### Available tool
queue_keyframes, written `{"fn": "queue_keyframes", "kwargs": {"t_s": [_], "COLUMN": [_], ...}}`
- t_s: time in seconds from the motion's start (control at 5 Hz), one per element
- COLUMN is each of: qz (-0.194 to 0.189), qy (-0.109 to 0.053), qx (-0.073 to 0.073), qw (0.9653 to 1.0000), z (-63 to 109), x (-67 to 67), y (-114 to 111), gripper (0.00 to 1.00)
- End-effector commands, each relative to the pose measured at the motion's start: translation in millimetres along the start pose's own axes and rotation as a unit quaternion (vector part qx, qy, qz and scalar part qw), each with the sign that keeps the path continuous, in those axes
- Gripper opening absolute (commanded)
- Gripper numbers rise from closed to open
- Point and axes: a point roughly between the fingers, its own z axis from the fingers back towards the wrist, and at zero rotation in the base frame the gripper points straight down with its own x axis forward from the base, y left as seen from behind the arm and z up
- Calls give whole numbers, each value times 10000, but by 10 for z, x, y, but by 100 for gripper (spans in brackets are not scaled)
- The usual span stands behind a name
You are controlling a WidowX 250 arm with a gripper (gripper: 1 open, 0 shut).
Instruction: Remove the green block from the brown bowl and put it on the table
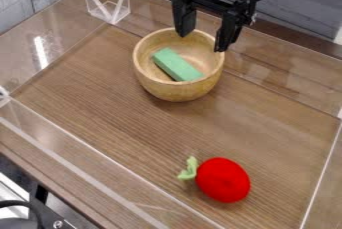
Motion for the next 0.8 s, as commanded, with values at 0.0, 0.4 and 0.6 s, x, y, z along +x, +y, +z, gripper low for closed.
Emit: {"fn": "queue_keyframes", "kwargs": {"t_s": [0.0,0.4,0.6], "qz": [299,1964,2758], "qy": [110,9,-72], "qx": [-21,-242,-349], "qw": [9995,9802,9605], "z": [-102,-289,-361], "x": [-3,2,12], "y": [38,273,362], "gripper": [100,100,100]}}
